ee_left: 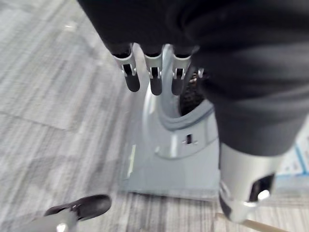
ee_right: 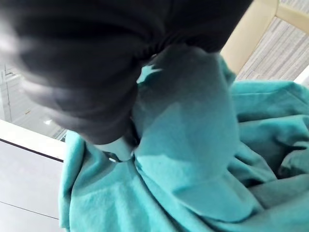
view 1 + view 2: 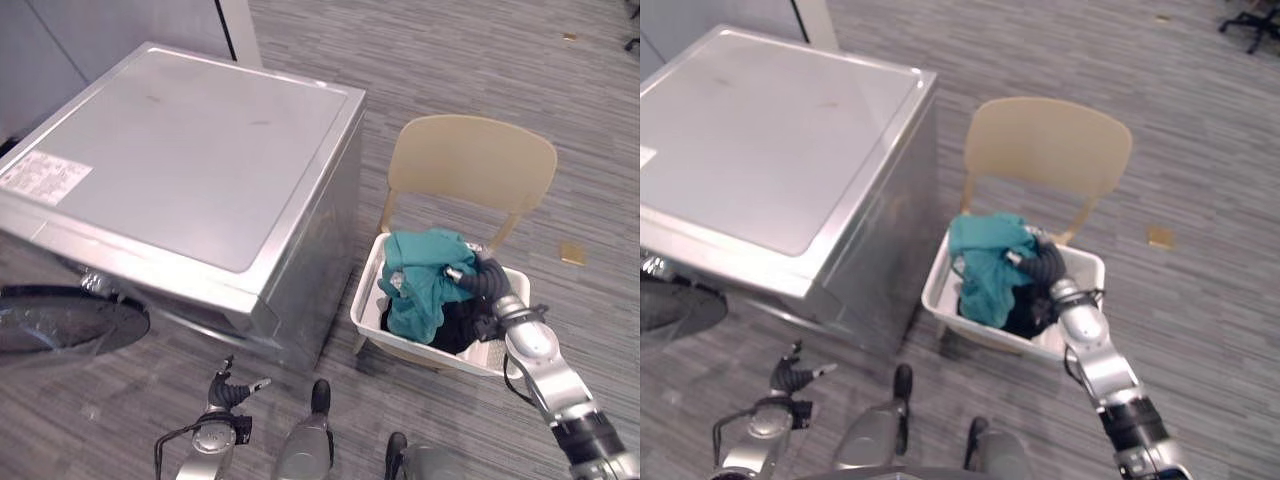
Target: Grab the laundry basket,head to the washer,open it,put in the laundry and shut it.
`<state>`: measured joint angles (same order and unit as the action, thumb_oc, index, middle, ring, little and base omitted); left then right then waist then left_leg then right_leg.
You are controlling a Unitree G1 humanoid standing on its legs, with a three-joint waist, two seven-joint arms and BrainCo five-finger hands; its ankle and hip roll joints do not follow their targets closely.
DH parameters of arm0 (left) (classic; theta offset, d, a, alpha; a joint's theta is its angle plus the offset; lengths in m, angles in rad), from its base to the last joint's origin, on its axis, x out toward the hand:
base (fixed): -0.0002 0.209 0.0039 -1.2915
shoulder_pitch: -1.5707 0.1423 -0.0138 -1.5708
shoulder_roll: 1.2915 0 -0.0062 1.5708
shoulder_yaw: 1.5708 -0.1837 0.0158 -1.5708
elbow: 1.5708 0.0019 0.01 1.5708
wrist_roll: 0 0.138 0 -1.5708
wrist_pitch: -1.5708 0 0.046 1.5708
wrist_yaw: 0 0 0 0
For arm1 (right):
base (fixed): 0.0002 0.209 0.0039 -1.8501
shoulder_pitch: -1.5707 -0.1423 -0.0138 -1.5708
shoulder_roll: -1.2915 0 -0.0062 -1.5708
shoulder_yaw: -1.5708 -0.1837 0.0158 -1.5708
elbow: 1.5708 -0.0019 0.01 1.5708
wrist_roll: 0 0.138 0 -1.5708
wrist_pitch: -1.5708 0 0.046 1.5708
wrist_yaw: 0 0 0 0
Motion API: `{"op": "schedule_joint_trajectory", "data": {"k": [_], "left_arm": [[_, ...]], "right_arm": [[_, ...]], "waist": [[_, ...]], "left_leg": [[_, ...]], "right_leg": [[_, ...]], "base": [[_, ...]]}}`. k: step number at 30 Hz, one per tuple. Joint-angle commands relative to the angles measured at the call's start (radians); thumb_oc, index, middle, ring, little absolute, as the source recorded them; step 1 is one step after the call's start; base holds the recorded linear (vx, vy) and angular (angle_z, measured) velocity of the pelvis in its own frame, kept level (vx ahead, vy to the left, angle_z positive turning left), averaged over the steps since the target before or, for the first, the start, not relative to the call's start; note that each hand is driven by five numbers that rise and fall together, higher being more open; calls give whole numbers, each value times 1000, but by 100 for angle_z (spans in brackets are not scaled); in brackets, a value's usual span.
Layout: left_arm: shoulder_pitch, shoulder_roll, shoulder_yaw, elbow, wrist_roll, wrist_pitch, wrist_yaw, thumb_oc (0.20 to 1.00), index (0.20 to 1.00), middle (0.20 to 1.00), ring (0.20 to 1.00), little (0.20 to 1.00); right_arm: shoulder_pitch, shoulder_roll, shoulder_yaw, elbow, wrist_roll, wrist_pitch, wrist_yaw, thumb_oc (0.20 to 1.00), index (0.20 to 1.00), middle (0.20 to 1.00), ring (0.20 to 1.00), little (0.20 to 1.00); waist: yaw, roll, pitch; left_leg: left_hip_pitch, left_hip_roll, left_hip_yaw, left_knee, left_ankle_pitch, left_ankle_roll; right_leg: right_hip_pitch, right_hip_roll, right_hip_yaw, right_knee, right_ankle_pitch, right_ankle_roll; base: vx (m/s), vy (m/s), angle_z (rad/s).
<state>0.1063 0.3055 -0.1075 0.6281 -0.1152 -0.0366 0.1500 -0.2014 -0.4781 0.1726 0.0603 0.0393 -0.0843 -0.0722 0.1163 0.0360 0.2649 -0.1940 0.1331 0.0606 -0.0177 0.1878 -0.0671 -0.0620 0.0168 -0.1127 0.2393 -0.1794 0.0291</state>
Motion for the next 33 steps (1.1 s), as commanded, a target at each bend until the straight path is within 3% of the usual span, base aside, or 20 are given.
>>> {"op": "schedule_joint_trajectory", "data": {"k": [1, 5, 6, 7, 9, 10, 13, 17, 21, 29, 30, 31, 32, 33], "left_arm": [[3, 24, 2, -14, -39, -22, 11, 1000, 1000, 1000, 1000, 1000], [19, 24, 12, -77, -39, -28, -10, 1000, 1000, 1000, 1000, 1000], [24, 29, 13, -138, -44, -38, -22, 1000, 1000, 1000, 1000, 1000], [21, 42, -3, -206, -37, -47, -48, 1000, 1000, 1000, 1000, 1000], [16, 51, -17, -247, -27, -52, -61, 1000, 1000, 1000, 1000, 1000], [-5, 76, -53, -311, 8, -64, -86, 1000, 1000, 1000, 1000, 1000], [-37, 92, -108, -387, 47, -79, -116, 1000, 1000, 1000, 1000, 1000], [-100, 104, -176, -485, 102, -113, -119, 1000, 1000, 1000, 1000, 1000], [-224, 114, -288, -594, 136, -143, -102, 1000, 1000, 1000, 1000, 1000], [-380, 56, -408, -583, 141, -147, -30, 1000, 1000, 1000, 1000, 1000], [-387, 49, -409, -574, 142, -144, -15, 780, 780, 780, 780, 780], [-390, 46, -413, -563, 137, -140, -7, 200, 200, 200, 200, 200], [-391, 42, -411, -548, 134, -138, -2, 200, 200, 200, 200, 200], [-393, 46, -407, -533, 135, -136, 7, 200, 200, 200, 200, 200]], "right_arm": [[-47, -22, -53, -84, 38, -72, -48, 200, 200, 200, 200, 200], [-8, -28, -79, -157, 93, -84, -19, 200, 200, 200, 200, 200], [11, -34, -82, -200, 113, -95, 4, 200, 200, 200, 200, 200], [20, -31, -80, -231, 132, -103, 30, 200, 200, 200, 200, 200], [26, -30, -79, -251, 143, -103, 45, 200, 200, 200, 200, 200], [35, -30, -80, -274, 152, -104, 71, 200, 200, 200, 200, 200], [48, -26, -77, -316, 163, -103, 104, 200, 200, 200, 200, 200], [43, -9, -35, -338, 206, -112, 138, 200, 200, 200, 200, 200], [-50, 63, 110, -328, 277, -105, 170, 200, 200, 200, 200, 200], [-131, 233, 330, -237, 429, -51, 205, 200, 200, 200, 200, 200], [-122, 249, 349, -217, 453, -45, 207, 200, 200, 200, 200, 200], [-107, 252, 360, -208, 463, -44, 208, 426, 426, 426, 426, 426], [-101, 249, 360, -197, 462, -36, 206, 937, 937, 937, 937, 937], [-87, 235, 353, -190, 451, -36, 200, 1000, 1000, 1000, 1000, 1000]], "waist": [[5, -63, -24], [-23, -73, -11], [-37, -92, -12], [-57, -108, -20], [-72, -109, -29], [-105, -105, -58], [-137, -86, -87], [-159, -85, -112], [-158, -96, -133], [-160, -104, -151], [-159, -103, -149], [-161, -105, -143], [-164, -106, -140], [-169, -109, -137]], "left_leg": [[-78, -7, 36, -46, 6, -53], [-69, -6, 81, 49, -53, -25], [-45, -15, 104, 144, -121, -12], [-16, -29, 112, 259, -230, 2], [16, -29, 120, 296, -270, 6], [106, -18, 173, 282, -304, 2], [183, -24, 212, 168, -287, -8], [218, -52, 195, 67, -273, -7], [256, -81, 192, -1, -264, 15], [312, -119, 207, -49, -266, 54], [320, -121, 206, -50, -270, 56], [319, -120, 201, -46, -268, 58], [318, -120, 193, -46, -265, 61], [312, -121, 181, -43, -262, 63]], "right_leg": [[104, -14, -10, -179, 0, 50], [74, -33, -60, -201, 40, 47], [63, -55, -89, -217, 57, 47], [49, -82, -119, -224, 77, 43], [46, -89, -140, -228, 82, 43], [37, -101, -186, -231, 91, 48], [38, -112, -232, -232, 111, 62], [37, -127, -238, -222, 132, 81], [28, -152, -220, -200, 156, 105], [1, -183, -169, -138, 177, 134], [4, -184, -156, -125, 169, 136], [-1, -180, -133, -105, 168, 136], [-8, -169, -100, -95, 163, 140], [-17, -146, -50, -85, 156, 141]], "base": [[-290, -117, 46], [-261, -44, 56], [-294, -18, 59], [-294, -16, 62], [-110, 60, 75], [-49, 93, 92], [2, 179, 87], [-11, 188, 50], [-66, 176, 8], [-56, 116, -13], [-38, 40, -9], [-44, 14, -1], [-72, -17, 4], [-52, -19, 10]]}}
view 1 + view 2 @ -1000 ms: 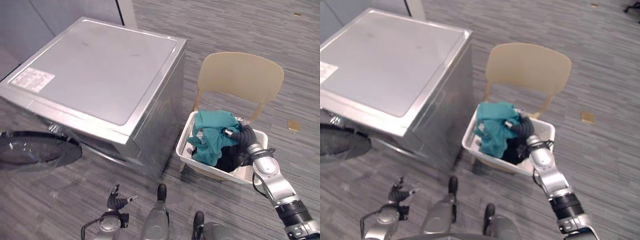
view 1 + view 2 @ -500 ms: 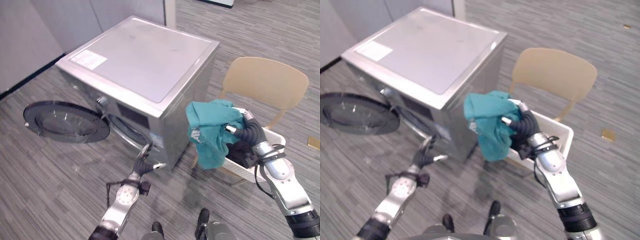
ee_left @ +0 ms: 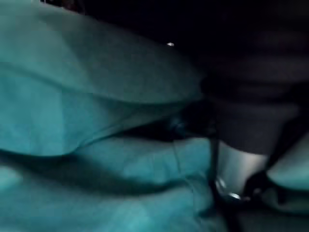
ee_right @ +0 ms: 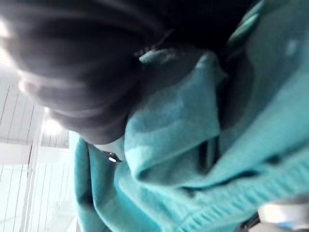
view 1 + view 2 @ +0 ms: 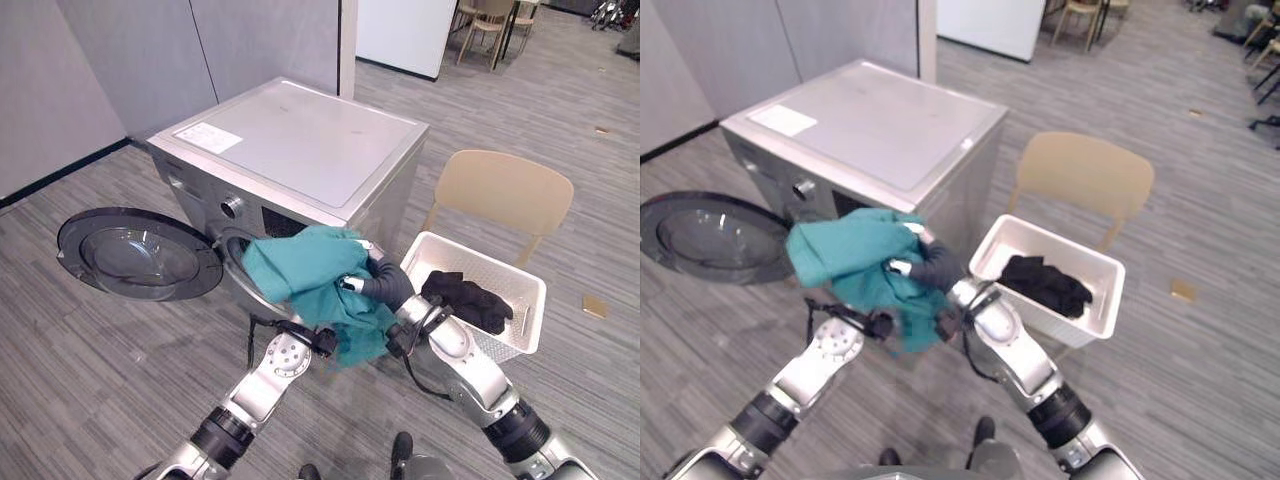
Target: Grab the laundry basket,head to the washer,open it,put in the laundry and shut it.
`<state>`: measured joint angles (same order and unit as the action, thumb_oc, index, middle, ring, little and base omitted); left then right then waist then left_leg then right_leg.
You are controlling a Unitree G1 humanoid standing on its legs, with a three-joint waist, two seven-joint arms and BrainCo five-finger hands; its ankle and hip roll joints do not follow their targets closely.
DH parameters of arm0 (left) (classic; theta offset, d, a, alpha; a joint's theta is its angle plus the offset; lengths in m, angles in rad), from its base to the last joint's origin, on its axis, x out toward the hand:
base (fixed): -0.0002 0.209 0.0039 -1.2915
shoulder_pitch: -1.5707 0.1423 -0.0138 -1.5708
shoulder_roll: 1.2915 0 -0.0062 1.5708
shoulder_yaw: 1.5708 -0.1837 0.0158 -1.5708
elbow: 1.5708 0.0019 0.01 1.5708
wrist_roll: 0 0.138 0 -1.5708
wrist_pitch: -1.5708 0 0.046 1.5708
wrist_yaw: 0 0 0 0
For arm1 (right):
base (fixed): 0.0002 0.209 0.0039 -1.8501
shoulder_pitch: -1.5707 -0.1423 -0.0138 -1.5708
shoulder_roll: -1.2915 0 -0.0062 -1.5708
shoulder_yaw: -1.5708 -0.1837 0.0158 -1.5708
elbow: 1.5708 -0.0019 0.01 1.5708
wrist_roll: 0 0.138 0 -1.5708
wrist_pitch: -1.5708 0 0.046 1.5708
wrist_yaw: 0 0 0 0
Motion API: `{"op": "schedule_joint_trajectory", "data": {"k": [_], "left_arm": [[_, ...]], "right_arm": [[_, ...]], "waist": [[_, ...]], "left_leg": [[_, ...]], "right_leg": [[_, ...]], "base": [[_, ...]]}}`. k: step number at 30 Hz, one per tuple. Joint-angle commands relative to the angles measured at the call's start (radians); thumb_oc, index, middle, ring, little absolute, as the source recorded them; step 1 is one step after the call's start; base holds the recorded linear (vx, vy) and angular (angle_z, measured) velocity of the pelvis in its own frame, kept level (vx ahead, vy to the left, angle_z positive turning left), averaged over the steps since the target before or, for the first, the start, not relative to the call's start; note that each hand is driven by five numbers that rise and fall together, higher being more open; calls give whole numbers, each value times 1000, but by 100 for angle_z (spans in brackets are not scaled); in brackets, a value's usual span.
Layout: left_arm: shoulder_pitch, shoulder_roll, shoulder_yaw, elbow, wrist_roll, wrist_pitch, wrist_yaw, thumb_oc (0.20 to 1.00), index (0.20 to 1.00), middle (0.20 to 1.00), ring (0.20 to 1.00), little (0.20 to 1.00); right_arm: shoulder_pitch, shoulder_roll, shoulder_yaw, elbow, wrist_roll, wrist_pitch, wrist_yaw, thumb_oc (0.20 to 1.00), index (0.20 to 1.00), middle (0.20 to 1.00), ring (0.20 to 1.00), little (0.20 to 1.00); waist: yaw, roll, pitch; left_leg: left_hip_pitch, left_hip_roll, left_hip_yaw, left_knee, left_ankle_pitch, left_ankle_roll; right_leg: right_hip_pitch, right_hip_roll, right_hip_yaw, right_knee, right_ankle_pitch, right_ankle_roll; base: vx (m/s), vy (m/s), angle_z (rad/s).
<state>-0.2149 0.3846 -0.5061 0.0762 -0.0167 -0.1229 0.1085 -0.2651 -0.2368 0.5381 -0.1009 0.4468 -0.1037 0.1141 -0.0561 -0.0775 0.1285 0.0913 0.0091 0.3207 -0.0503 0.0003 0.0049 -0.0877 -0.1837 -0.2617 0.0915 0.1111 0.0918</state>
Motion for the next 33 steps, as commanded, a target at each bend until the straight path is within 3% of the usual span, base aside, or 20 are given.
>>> {"op": "schedule_joint_trajectory", "data": {"k": [1, 2, 3, 10, 15, 22, 23, 24, 26, 30, 31, 32, 33], "left_arm": [[-72, -33, -8, 19, 36, -50, 48, 200, 200, 200, 200, 200], [-54, -29, 9, 40, 25, -43, 56, 200, 200, 200, 200, 200], [-42, -25, 24, 47, 20, -37, 53, 200, 200, 200, 200, 200], [144, -4, 195, 66, -64, -15, 18, 200, 200, 200, 200, 200], [322, -6, 355, 162, -104, 8, -37, 200, 200, 200, 200, 200], [348, -9, 469, 371, -158, 33, -25, 200, 200, 200, 200, 200], [345, -9, 478, 391, -167, 38, -19, 200, 200, 200, 200, 200], [335, -2, 490, 440, -152, 47, -8, 200, 200, 200, 200, 200], [331, 4, 501, 482, -142, 56, 3, 200, 200, 200, 200, 200], [327, 0, 506, 520, -135, 62, 19, 200, 200, 200, 200, 200], [323, -3, 504, 523, -134, 64, 23, 200, 200, 200, 200, 200], [324, -10, 509, 522, -139, 66, 23, 200, 200, 200, 200, 200], [325, -10, 509, 521, -139, 67, 23, 200, 200, 200, 200, 200]], "right_arm": [[-24, -6, -12, -29, 43, -17, 13, 1000, 1000, 1000, 1000, 1000], [6, -24, -35, -22, 22, -11, 4, 1000, 1000, 1000, 1000, 1000], [16, -34, -44, -9, 2, -4, -2, 1000, 1000, 1000, 1000, 1000], [145, -150, -201, 24, -216, 11, -41, 1000, 1000, 1000, 1000, 1000], [298, -274, -309, 83, -428, 19, -11, 1000, 1000, 1000, 1000, 1000], [351, -288, -313, 287, -516, 28, -10, 1000, 1000, 1000, 1000, 1000], [351, -290, -309, 314, -534, 32, -16, 1000, 1000, 1000, 1000, 1000], [350, -286, -293, 362, -568, 35, -25, 1000, 1000, 1000, 1000, 1000], [341, -280, -270, 413, -600, 42, -36, 1000, 1000, 1000, 1000, 1000], [336, -260, -261, 469, -616, 53, -61, 1000, 1000, 1000, 1000, 1000], [336, -251, -265, 484, -618, 53, -75, 1000, 1000, 1000, 1000, 1000], [337, -243, -271, 508, -635, 60, -87, 1000, 1000, 1000, 1000, 1000], [336, -242, -270, 509, -636, 59, -88, 1000, 1000, 1000, 1000, 1000]], "waist": [[4, 3, -3], [-1, -1, -6], [1, -2, -8], [24, 0, -39], [33, 4, -27], [56, 7, 44], [58, 6, 52], [51, 9, 63], [49, 9, 69], [49, 6, 70], [47, 7, 73], [33, 13, 73], [33, 13, 73]], "left_leg": [[22, 3, -77, -10, -72, -9], [10, 3, -94, -4, -67, -6], [6, 4, -101, -3, -62, -5], [-22, 11, -130, -7, -35, -19], [-31, 23, -163, 11, -28, -36], [-144, 26, -213, 130, -28, -60], [-165, 26, -208, 147, -28, -65], [-192, 48, -154, 170, -26, -67], [-198, 87, -94, 164, -18, -68], [-208, 128, -65, 137, 1, -90], [-222, 153, -25, 125, 26, -97], [-230, 207, 88, 106, 58, -107], [-229, 207, 89, 104, 60, -108]], "right_leg": [[6, 55, 100, 60, -131, 78], [12, 93, 174, 43, -146, 71], [13, 100, 190, 44, -145, 65], [74, 111, 195, -47, -151, 44], [101, 115, 152, -73, -160, 35], [78, 105, 74, -66, -175, 11], [72, 99, 51, -63, -179, 7], [62, 83, -6, -53, -189, 0], [66, 69, -53, -48, -196, -1], [92, 40, -116, -47, -213, 14], [97, 23, -151, -51, -208, 20], [108, -7, -207, -54, -200, 32], [108, -7, -207, -55, -199, 32]], "base": [[-51, -49, 27], [-30, -63, 31], [-24, -61, 31], [13, -94, 19], [33, -91, 21], [-70, -64, 38], [-61, -12, 97], [2, 26, 103], [67, 55, 129], [151, 82, 107], [158, 239, 93], [158, 240, 110], [429, 466, 141]]}}
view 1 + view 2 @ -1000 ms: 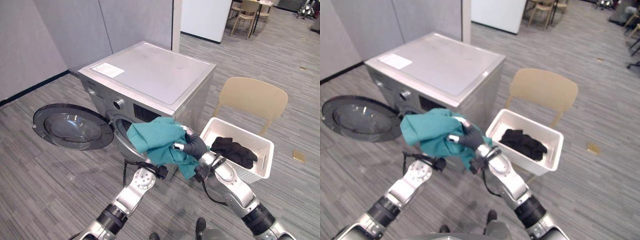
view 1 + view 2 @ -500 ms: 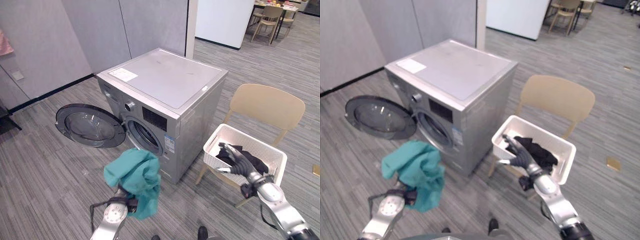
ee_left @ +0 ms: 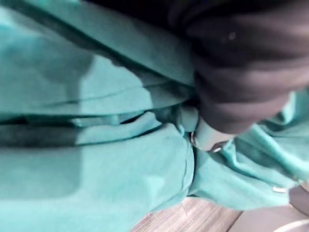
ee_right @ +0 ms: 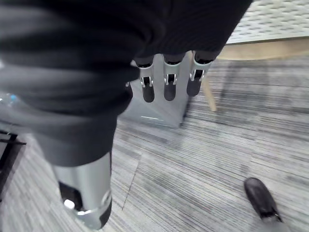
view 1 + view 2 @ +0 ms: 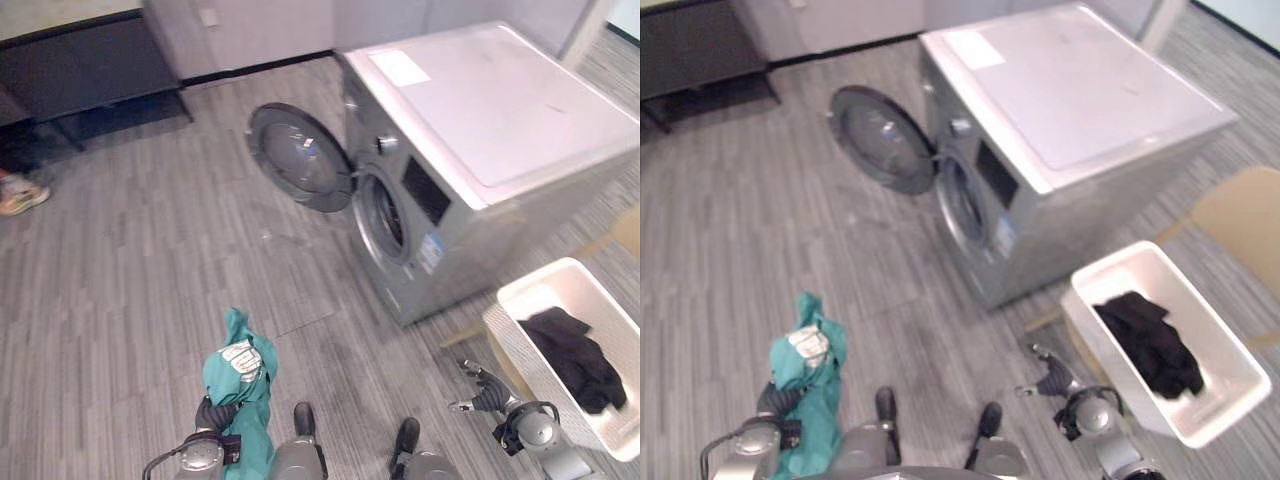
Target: Grab the laundry basket,head to the washer,open it,put in the laundry and shut it.
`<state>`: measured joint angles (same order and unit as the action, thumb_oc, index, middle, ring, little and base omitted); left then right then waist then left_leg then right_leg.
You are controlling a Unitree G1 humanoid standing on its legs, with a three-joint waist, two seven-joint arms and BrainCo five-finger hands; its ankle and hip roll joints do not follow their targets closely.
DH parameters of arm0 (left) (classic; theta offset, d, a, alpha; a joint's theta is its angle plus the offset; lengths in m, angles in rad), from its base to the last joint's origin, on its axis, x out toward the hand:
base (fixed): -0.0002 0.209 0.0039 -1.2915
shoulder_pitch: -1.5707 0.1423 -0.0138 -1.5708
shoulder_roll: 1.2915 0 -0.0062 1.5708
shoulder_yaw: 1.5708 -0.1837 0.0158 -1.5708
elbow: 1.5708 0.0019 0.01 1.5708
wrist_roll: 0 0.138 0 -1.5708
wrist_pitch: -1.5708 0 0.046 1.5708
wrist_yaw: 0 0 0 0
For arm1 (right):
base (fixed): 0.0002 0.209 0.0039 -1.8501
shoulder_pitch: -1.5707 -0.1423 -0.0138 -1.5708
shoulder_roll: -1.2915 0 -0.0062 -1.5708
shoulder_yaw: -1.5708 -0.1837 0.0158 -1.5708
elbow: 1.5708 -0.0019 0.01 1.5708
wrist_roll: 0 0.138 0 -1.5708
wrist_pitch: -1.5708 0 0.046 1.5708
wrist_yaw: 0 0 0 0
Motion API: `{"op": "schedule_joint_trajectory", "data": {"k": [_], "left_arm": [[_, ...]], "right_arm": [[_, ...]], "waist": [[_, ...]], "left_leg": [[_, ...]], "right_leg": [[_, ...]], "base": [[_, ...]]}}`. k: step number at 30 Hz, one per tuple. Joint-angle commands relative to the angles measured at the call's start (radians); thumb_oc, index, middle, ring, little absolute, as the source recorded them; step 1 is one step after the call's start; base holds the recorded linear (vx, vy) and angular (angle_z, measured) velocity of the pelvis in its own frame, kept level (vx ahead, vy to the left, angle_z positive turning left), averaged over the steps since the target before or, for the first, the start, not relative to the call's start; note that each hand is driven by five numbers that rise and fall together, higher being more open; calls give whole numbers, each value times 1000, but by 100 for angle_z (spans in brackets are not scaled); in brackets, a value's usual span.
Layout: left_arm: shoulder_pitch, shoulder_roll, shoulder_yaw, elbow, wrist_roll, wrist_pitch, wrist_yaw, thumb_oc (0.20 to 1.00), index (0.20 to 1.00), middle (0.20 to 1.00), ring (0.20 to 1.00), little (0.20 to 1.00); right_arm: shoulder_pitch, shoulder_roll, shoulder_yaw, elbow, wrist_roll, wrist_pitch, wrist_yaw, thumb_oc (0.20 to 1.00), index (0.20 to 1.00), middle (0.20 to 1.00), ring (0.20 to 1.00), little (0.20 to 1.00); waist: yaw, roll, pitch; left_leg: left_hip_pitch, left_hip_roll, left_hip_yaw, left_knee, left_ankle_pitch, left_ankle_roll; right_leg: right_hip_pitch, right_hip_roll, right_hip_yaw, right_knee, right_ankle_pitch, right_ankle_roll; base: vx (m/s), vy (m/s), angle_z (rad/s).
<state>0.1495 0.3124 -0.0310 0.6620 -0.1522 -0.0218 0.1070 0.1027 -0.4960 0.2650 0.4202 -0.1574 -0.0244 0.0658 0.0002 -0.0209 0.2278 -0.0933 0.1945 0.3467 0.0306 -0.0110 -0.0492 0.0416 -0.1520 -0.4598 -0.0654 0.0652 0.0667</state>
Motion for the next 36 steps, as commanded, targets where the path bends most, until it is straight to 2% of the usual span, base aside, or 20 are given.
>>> {"op": "schedule_joint_trajectory", "data": {"k": [1, 4, 7, 8, 10, 12, 14, 17, 18, 21, 24, 26, 27, 29, 30, 31, 33, 34, 35, 36], "left_arm": [[-14, 54, 34, -60, 11, -29, 11, 200, 200, 200, 200, 200], [-6, 54, 32, -49, 15, -26, 6, 200, 200, 200, 200, 200], [-14, 73, 23, -63, 23, -22, 3, 200, 200, 200, 200, 200], [-14, 73, 23, -63, 23, -22, 3, 200, 200, 200, 200, 200], [-32, 95, 4, -76, 42, -22, 6, 200, 200, 200, 200, 200], [-41, 93, -6, -76, 44, -25, 10, 200, 200, 200, 200, 200], [-43, 89, -23, -84, 41, -28, 6, 200, 200, 200, 200, 200], [-44, 81, -35, -94, 41, -24, -6, 200, 200, 200, 200, 200], [-57, 74, -44, -84, 46, -21, -8, 200, 200, 200, 200, 200], [-71, 60, -54, -76, 70, -13, -5, 200, 200, 200, 200, 200], [-48, 52, -73, -100, 80, -24, -25, 200, 200, 200, 200, 200], [-42, 45, -77, -103, 82, -23, -28, 200, 200, 200, 200, 200], [-39, 42, -85, -105, 85, -19, -35, 200, 200, 200, 200, 200], [-37, 39, -94, -109, 88, -22, -36, 200, 200, 200, 200, 200], [-60, 29, -114, -106, 81, -23, -43, 200, 200, 200, 200, 200], [-62, 30, -118, -112, 83, -23, -46, 200, 200, 200, 200, 200], [-66, 38, -133, -135, 83, -28, -54, 200, 200, 200, 200, 200], [-62, 40, -134, -146, 81, -32, -55, 200, 200, 200, 200, 200], [-63, 39, -141, -162, 75, -45, -52, 200, 200, 200, 200, 200], [-64, 39, -141, -162, 75, -45, -52, 200, 200, 200, 200, 200]], "right_arm": [[-28, 38, -2, 25, -53, -8, -44, 1000, 1000, 1000, 1000, 1000], [-36, 53, -2, 43, -64, -1, -48, 1000, 1000, 1000, 1000, 1000], [-60, 80, 3, 44, -47, 5, -51, 1000, 1000, 1000, 1000, 1000], [-61, 80, 3, 44, -47, 5, -51, 1000, 1000, 1000, 1000, 1000], [-75, 92, 11, 33, -37, 0, -64, 1000, 1000, 1000, 1000, 1000], [-78, 94, 15, 23, -30, 0, -65, 1000, 1000, 1000, 1000, 1000], [-71, 89, 8, 10, -19, -2, -65, 1000, 1000, 1000, 1000, 1000], [-65, 84, 0, 12, -11, 1, -66, 1000, 1000, 1000, 1000, 1000], [-64, 86, -4, 23, -7, 3, -66, 1000, 1000, 1000, 1000, 1000], [-55, 83, -9, 46, -16, 2, -68, 1000, 1000, 1000, 1000, 1000], [-18, 76, -14, 46, -12, -4, -62, 1000, 1000, 1000, 1000, 1000], [-10, 71, -23, 48, -20, -3, -62, 1000, 1000, 1000, 1000, 1000], [-4, 61, -34, 58, -27, 2, -73, 1000, 1000, 1000, 1000, 1000], [1, 47, -46, 51, -14, 3, -81, 1000, 1000, 1000, 1000, 1000], [-12, 31, -54, 65, -8, 6, -90, 1000, 1000, 1000, 1000, 1000], [-15, 29, -56, 67, -5, 5, -92, 1000, 1000, 1000, 1000, 1000], [-18, 24, -61, 70, 5, 0, -94, 1000, 1000, 1000, 1000, 1000], [-19, 25, -60, 71, 9, -4, -94, 1000, 1000, 1000, 1000, 1000], [-27, 29, -44, 76, 8, -12, -90, 1000, 1000, 1000, 1000, 1000], [-28, 29, -44, 76, 8, -12, -90, 1000, 1000, 1000, 1000, 1000]], "waist": [[-22, -25, -39], [-14, -29, -38], [-4, -42, -8], [-3, -44, -9], [-26, -41, 25], [-39, -31, 44], [-62, -22, 55], [-77, -20, 58], [-86, -28, 51], [-93, -34, 33], [-108, -38, 3], [-112, -34, -6], [-124, -31, -16], [-119, -34, -11], [-113, -60, -7], [-112, -65, -8], [-116, -92, -10], [-108, -93, -6], [-84, -88, 8], [-84, -89, 7]], "left_leg": [[-29, 15, 90, 5, 67, -51], [-49, -19, 53, 42, 35, -34], [-38, -93, 29, 76, -45, 33], [-38, -94, 30, 76, -46, 33], [2, -145, -1, 79, -93, 74], [49, -166, -6, 70, -119, 89], [92, -181, -29, 52, -138, 92], [134, -195, -45, 35, -161, 94], [169, -208, -53, 21, -187, 84], [215, -213, -52, 19, -215, 67], [237, -209, -66, 70, -252, 47], [231, -192, -65, 107, -240, 25], [206, -143, -50, 231, -177, -20], [141, -103, -73, 420, -77, -65], [30, -91, -92, 458, -120, -38], [16, -90, -98, 422, -141, -26], [-32, -110, -122, 345, -136, -3], [-49, -124, -165, 307, -117, -5], [-67, -153, -307, 186, -44, -27], [-67, -154, -306, 180, -39, -26]], "right_leg": [[10, -57, -30, 107, -160, 73], [20, -98, -18, 151, -159, 80], [-35, -189, 50, 344, -99, 88], [-37, -191, 52, 346, -100, 88], [-152, -143, 189, 520, -92, 74], [-225, -106, 225, 574, -109, 67], [-291, -59, 225, 549, -129, 59], [-322, -37, 203, 460, -113, 66], [-355, -37, 130, 323, -74, 84], [-372, -41, -8, 201, -35, 100], [-315, -23, -3, 181, -53, 68], [-293, -13, -1, 175, -58, 60], [-249, 13, 4, 160, -68, 35], [-201, 63, 44, 137, -97, -5], [-142, 77, 103, 102, -125, -17], [-130, 79, 129, 98, -129, -10], [-122, 76, 197, 101, -123, -7], [-115, 90, 241, 108, -128, -8], [-93, 125, 339, 112, -132, -3], [-95, 124, 339, 111, -130, -3]], "base": [[312, 303, 120], [351, 334, 39], [254, 314, 19], [266, 309, 6], [341, 310, -3], [286, 191, 5], [311, 90, 2], [316, -1, 47], [349, -80, 53], [393, -150, 9], [373, -192, 14], [273, -202, 25], [288, -279, 11], [379, -302, -40], [359, -120, -79], [283, -1, -122], [146, 111, -116], [244, 186, -152], [166, 145, -199], [143, 136, -289]]}}
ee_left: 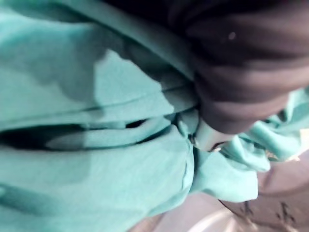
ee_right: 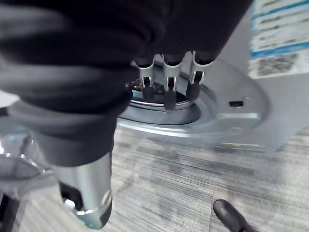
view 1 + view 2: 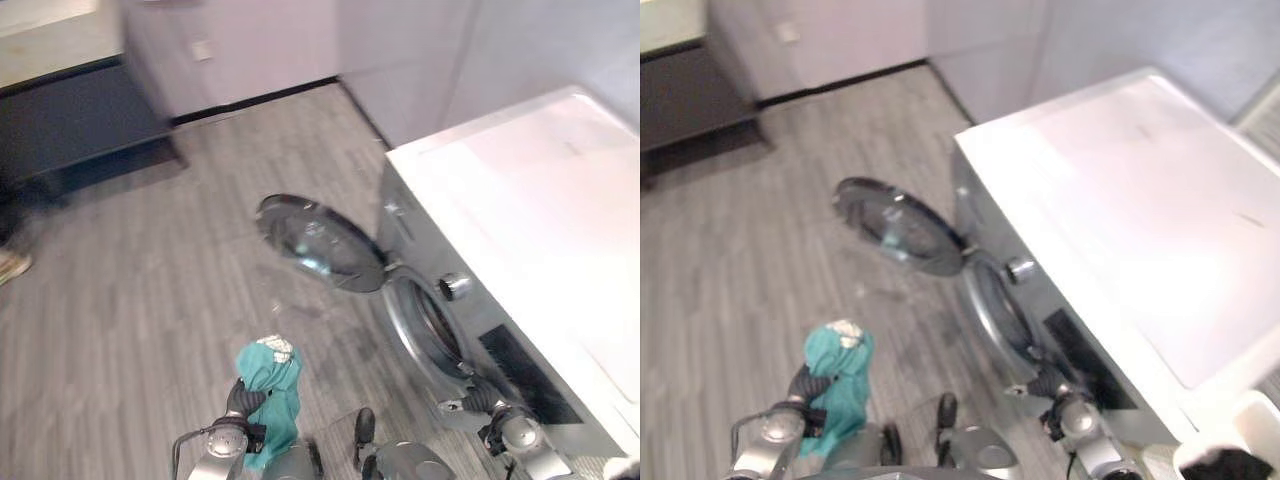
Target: Grab the laundry basket,head to the washer,open it,put in the laundry and shut it.
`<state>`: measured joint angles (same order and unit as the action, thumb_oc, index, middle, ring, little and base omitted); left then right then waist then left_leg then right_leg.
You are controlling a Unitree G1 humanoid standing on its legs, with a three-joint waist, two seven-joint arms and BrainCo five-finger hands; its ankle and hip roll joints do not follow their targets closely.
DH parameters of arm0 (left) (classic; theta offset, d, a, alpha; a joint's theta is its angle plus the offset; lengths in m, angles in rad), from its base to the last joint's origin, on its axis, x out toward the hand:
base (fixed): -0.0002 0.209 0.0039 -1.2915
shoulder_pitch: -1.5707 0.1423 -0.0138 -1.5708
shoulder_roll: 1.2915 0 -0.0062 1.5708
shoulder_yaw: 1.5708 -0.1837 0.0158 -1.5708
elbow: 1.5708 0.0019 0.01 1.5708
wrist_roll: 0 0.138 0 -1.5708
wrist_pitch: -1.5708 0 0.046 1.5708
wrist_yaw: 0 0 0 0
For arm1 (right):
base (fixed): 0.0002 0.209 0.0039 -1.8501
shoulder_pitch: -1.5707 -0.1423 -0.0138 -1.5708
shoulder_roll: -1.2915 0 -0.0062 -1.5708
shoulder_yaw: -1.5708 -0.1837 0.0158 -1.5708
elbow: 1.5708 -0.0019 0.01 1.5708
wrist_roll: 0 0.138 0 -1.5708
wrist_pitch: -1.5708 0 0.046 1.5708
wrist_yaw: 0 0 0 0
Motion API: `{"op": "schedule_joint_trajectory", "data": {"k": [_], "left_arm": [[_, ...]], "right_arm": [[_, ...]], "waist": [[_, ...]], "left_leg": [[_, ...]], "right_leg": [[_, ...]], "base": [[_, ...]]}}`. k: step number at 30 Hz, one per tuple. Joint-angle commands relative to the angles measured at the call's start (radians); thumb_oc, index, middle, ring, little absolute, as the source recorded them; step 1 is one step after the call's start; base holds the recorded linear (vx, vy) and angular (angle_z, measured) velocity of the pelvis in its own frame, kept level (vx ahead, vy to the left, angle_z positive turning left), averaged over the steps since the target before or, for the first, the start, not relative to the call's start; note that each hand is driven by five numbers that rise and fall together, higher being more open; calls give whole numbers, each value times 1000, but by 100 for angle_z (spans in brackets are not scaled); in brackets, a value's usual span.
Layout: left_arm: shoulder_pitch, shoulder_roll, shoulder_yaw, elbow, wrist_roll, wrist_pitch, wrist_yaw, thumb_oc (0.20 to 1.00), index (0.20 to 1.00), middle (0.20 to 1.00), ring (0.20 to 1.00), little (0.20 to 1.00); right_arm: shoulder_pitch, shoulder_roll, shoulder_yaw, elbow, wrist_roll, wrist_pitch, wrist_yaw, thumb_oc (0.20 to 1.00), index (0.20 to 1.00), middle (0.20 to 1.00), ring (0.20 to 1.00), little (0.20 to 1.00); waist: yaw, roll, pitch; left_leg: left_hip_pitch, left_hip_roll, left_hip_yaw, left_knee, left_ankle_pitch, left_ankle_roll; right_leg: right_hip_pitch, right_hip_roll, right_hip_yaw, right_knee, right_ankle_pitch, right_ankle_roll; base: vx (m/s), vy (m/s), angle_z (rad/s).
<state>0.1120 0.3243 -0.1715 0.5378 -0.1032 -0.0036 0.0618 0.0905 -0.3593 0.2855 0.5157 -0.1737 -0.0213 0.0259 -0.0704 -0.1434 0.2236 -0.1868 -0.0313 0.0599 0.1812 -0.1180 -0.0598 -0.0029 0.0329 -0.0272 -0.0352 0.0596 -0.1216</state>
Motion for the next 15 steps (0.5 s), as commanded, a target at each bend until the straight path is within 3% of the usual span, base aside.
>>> {"op": "schedule_joint_trajectory", "data": {"k": [1, 2, 3, 6, 8, 10, 11, 12, 14, 15], "left_arm": [[-30, 26, -5, -41, 27, -68, -4, 200, 200, 200, 200, 200], [-41, 22, -21, -47, 29, -77, -2, 200, 200, 200, 200, 200], [-46, 15, -43, -55, 44, -87, -13, 200, 200, 200, 200, 200], [-74, 26, -62, -64, 46, -93, -6, 200, 200, 200, 200, 200], [-107, 41, -69, -71, 52, -98, 17, 200, 200, 200, 200, 200], [-124, 49, -72, -73, 54, -100, 18, 200, 200, 200, 200, 200], [-144, 61, -71, -94, 55, -106, 26, 200, 200, 200, 200, 200], [-150, 63, -78, -100, 59, -104, 29, 200, 200, 200, 200, 200], [-159, 76, -73, -107, 64, -106, 40, 200, 200, 200, 200, 200], [-172, 75, -75, -109, 58, -107, 57, 200, 200, 200, 200, 200]], "right_arm": [[-22, -106, -58, -12, 22, -19, -51, 1000, 1000, 1000, 1000, 1000], [-33, -102, -45, -2, 17, -22, -47, 1000, 1000, 1000, 1000, 1000], [-41, -101, -32, 14, -1, -27, -35, 1000, 1000, 1000, 1000, 1000], [-64, -95, -15, 12, -12, -21, -30, 1000, 1000, 1000, 1000, 1000], [-95, -87, 3, 7, -14, -22, -33, 1000, 1000, 1000, 1000, 1000], [-110, -77, 7, 4, -14, -24, -33, 1000, 1000, 1000, 1000, 1000], [-122, -65, 15, -6, -17, -31, -35, 1000, 1000, 1000, 1000, 1000], [-122, -62, 16, -11, -20, -34, -36, 1000, 1000, 1000, 1000, 1000], [-118, -65, 17, -22, -26, -39, -45, 1000, 1000, 1000, 1000, 1000], [-134, -68, 22, -22, -21, -40, -48, 1000, 1000, 1000, 1000, 1000]], "waist": [[-6, 36, 15], [2, 46, 13], [-15, 63, -13], [-32, 67, -7], [-46, 64, 20], [-40, 61, 26], [-19, 76, 42], [-20, 85, 48], [-16, 91, 55], [-7, 85, 73]], "left_leg": [[21, 65, -74, 0, 86, -20], [29, 39, -167, -42, 88, -17], [91, 50, -119, -102, 73, 2], [107, 51, -13, -135, 73, 21], [99, 48, 52, -122, 62, 41], [91, 50, 87, -123, 58, 47], [90, 73, 144, -113, 48, 52], [85, 85, 165, -105, 52, 54], [65, 100, 216, -76, 49, 56], [60, 100, 227, -56, 22, 46]], "right_leg": [[-47, -48, -48, 83, -123, 191], [-54, -23, 41, 99, -120, 193], [-64, -13, 136, 110, -121, 206], [-142, -11, 217, 160, -98, 239], [-205, -6, 248, 206, -88, 259], [-233, -12, 230, 217, -84, 260], [-246, -92, 34, 248, -111, 249], [-243, -122, -45, 293, -136, 233], [-220, -158, -106, 348, -165, 224], [-203, -173, -127, 328, -189, 227]], "base": [[94, 134, -341], [224, 371, -345], [185, 416, -274], [-38, 287, -287], [-195, 162, -97], [-156, 61, -106], [-120, 11, -167], [-166, 23, -165], [-132, 13, -88], [-340, -84, -29]]}}
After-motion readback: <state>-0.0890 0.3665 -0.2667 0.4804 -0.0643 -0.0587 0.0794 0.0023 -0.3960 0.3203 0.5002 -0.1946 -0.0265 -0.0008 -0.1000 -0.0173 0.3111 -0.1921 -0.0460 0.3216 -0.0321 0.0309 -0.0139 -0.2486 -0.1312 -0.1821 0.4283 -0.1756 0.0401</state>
